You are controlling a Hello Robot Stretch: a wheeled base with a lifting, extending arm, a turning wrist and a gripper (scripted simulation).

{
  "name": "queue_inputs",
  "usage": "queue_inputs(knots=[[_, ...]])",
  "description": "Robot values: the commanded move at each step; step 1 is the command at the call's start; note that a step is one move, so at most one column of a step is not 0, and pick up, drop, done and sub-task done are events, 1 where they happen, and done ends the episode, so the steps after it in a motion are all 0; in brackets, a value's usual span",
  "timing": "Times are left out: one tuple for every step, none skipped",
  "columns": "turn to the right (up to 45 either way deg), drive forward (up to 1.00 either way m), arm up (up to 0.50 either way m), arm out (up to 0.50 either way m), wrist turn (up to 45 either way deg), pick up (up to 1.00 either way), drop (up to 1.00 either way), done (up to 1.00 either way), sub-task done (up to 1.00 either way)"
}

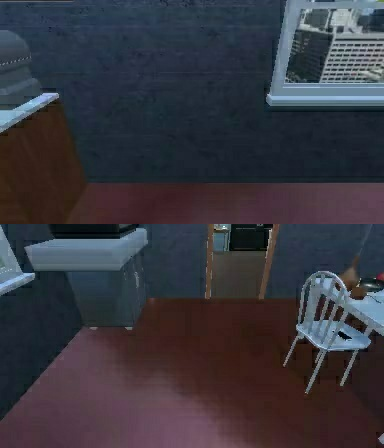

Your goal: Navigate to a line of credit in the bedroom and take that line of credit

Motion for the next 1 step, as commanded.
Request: queue_inputs(knots=[[45.0,0.00,0.00,0.00,0.0,0.00,0.00,0.00,0.00]])
